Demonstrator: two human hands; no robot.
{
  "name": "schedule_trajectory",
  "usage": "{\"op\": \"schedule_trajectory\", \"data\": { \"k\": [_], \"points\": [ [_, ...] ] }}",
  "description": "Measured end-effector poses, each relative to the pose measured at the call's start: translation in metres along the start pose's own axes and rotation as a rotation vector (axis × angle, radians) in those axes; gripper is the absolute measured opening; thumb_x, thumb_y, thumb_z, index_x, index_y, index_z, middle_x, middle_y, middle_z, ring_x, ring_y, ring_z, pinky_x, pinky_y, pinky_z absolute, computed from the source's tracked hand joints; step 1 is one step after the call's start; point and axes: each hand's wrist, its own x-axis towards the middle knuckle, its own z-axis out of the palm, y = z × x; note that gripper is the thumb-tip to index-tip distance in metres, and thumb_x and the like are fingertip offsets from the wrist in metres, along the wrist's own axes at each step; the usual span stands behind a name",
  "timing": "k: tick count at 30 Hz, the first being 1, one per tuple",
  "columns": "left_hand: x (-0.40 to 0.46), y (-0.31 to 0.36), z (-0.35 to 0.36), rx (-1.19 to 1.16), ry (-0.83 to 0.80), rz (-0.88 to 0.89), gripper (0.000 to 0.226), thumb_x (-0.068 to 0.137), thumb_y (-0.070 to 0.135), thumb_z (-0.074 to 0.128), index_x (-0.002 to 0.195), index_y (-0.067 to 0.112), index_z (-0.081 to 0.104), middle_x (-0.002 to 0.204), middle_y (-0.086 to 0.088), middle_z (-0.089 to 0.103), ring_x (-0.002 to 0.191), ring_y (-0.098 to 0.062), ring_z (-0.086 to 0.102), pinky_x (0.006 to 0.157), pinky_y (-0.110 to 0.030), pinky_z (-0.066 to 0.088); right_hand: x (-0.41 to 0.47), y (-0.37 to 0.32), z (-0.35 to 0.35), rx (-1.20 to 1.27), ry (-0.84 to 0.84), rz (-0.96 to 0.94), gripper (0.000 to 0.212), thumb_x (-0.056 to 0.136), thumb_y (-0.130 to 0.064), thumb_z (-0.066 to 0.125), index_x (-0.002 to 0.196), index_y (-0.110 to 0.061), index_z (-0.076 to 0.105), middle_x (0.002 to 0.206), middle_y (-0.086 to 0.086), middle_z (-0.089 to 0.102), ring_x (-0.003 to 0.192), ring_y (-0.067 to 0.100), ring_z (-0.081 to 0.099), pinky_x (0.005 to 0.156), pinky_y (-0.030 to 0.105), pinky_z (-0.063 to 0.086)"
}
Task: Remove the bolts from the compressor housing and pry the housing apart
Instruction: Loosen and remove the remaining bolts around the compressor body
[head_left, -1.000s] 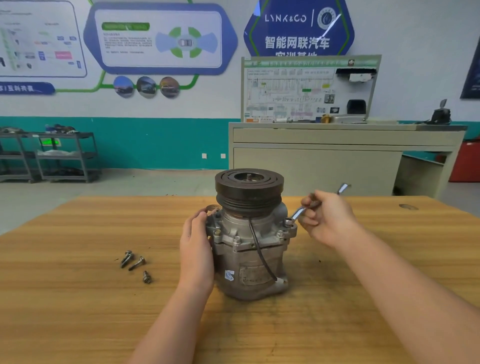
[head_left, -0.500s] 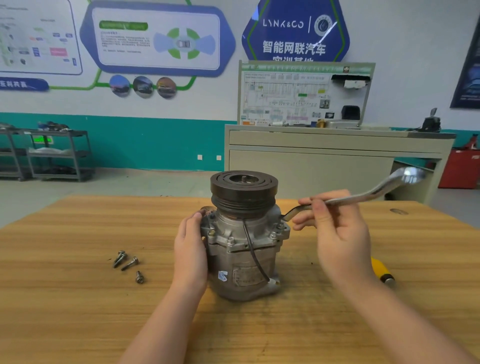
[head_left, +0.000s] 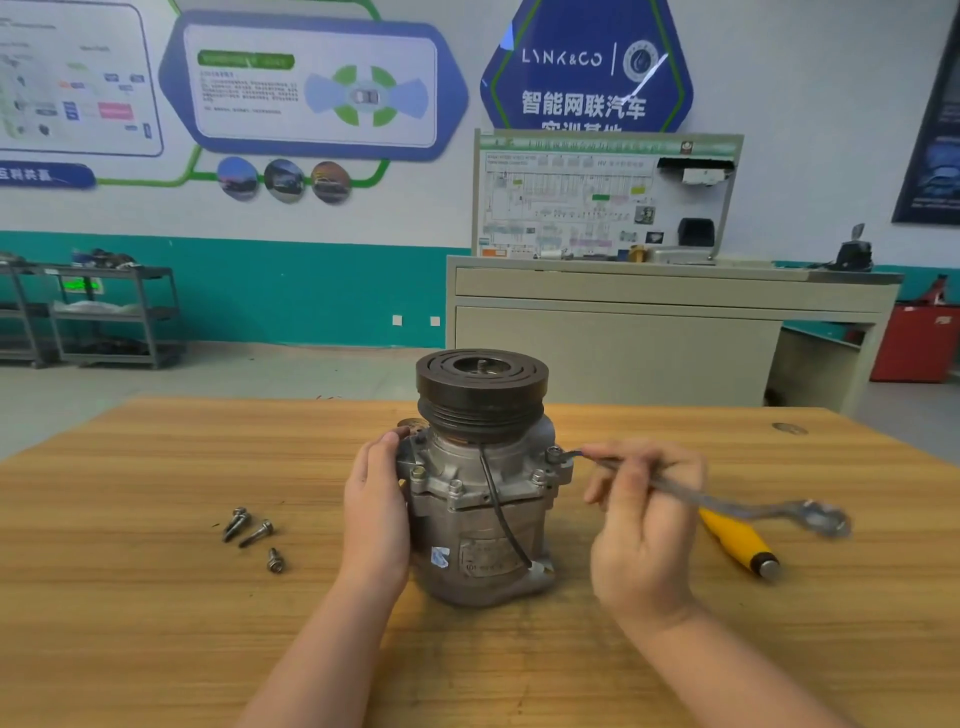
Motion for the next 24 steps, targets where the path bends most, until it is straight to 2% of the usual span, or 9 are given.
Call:
{"op": "schedule_trajectory", "data": {
  "k": [3, 5, 7, 9, 11, 14, 16, 19, 24],
  "points": [
    [0.0, 0.0, 0.001, -0.005, 0.007, 0.01, 0.033, 0.101, 0.028, 0.04, 0.092, 0.032, 0.072, 0.096, 0.004, 0.074, 0.105, -0.019, 0.064, 0.102, -0.052, 0.046, 0.021, 0.007, 0.009, 0.217, 0.365, 0.421, 0.016, 0.101, -0.012, 0.03, 0.09, -0.021, 0.037, 0.067, 0.003, 0.061, 0.042, 0.013, 0.044, 0.044, 0.02, 0.038],
    [0.0, 0.0, 0.001, -0.004, 0.007, 0.025, 0.034, 0.102, 0.027, 0.039, 0.091, 0.032, 0.071, 0.092, 0.007, 0.074, 0.102, -0.018, 0.065, 0.099, -0.047, 0.048, 0.042, 0.024, 0.009, 0.305, 0.494, 0.794, 0.018, 0.1, -0.007, 0.03, 0.087, -0.017, 0.038, 0.06, 0.007, 0.054, 0.032, 0.012, 0.036, 0.036, 0.017, 0.027],
    [0.0, 0.0, 0.001, 0.009, 0.003, 0.047, 0.034, 0.102, 0.027, 0.037, 0.094, 0.03, 0.071, 0.09, 0.01, 0.073, 0.1, -0.014, 0.065, 0.094, -0.039, 0.05, 0.062, 0.039, 0.01, 0.428, 0.443, 1.136, 0.02, 0.099, -0.002, 0.029, 0.086, -0.014, 0.039, 0.057, 0.007, 0.046, 0.029, 0.011, 0.031, 0.033, 0.014, 0.02],
    [0.0, -0.001, 0.002, 0.012, -0.008, 0.063, 0.036, 0.103, 0.025, 0.036, 0.096, 0.029, 0.07, 0.089, 0.012, 0.073, 0.093, -0.007, 0.066, 0.085, -0.034, 0.05, 0.076, 0.045, 0.008, 0.506, 0.266, 1.282, 0.019, 0.101, -0.005, 0.032, 0.085, -0.013, 0.039, 0.055, 0.005, 0.045, 0.029, 0.011, 0.033, 0.031, 0.015, 0.021],
    [0.001, -0.001, 0.002, 0.013, -0.019, 0.087, 0.037, 0.104, 0.023, 0.035, 0.095, 0.029, 0.071, 0.088, 0.015, 0.073, 0.085, 0.001, 0.066, 0.079, -0.031, 0.048, 0.086, 0.041, 0.004, 0.591, 0.183, 1.255, 0.02, 0.102, -0.011, 0.036, 0.084, -0.012, 0.043, 0.055, 0.006, 0.052, 0.033, 0.012, 0.041, 0.032, 0.016, 0.028],
    [0.001, -0.002, 0.002, 0.034, -0.014, 0.124, 0.039, 0.104, 0.022, 0.034, 0.095, 0.031, 0.07, 0.088, 0.021, 0.072, 0.084, 0.008, 0.064, 0.077, -0.025, 0.045, 0.088, 0.024, -0.006, 0.676, 0.213, 1.086, 0.021, 0.103, -0.013, 0.036, 0.085, -0.012, 0.044, 0.059, 0.01, 0.064, 0.043, 0.016, 0.056, 0.04, 0.019, 0.045],
    [0.001, -0.002, 0.002, 0.038, -0.011, 0.133, 0.039, 0.104, 0.021, 0.033, 0.095, 0.032, 0.07, 0.087, 0.024, 0.072, 0.083, 0.011, 0.063, 0.076, -0.023, 0.044, 0.079, 0.013, -0.011, 0.554, 0.228, 0.928, 0.018, 0.105, -0.012, 0.035, 0.088, -0.012, 0.043, 0.064, 0.011, 0.066, 0.049, 0.018, 0.062, 0.046, 0.024, 0.051],
    [0.001, -0.001, 0.002, 0.042, -0.011, 0.131, 0.04, 0.104, 0.02, 0.033, 0.093, 0.032, 0.07, 0.087, 0.024, 0.072, 0.083, 0.01, 0.063, 0.077, -0.025, 0.045, 0.061, -0.001, -0.015, 0.212, 0.183, 0.641, 0.015, 0.104, -0.012, 0.037, 0.091, -0.014, 0.044, 0.076, 0.012, 0.065, 0.054, 0.018, 0.065, 0.05, 0.025, 0.053],
    [0.001, 0.0, 0.002, 0.012, -0.012, 0.06, 0.045, 0.103, 0.026, 0.035, 0.087, 0.037, 0.075, 0.093, 0.013, 0.074, 0.098, -0.007, 0.066, 0.088, -0.037, 0.05, 0.037, -0.009, -0.008, 0.053, 0.077, 0.372, 0.013, 0.099, -0.016, 0.045, 0.09, -0.025, 0.048, 0.078, 0.004, 0.067, 0.058, 0.018, 0.068, 0.056, 0.029, 0.057]
  ]
}}
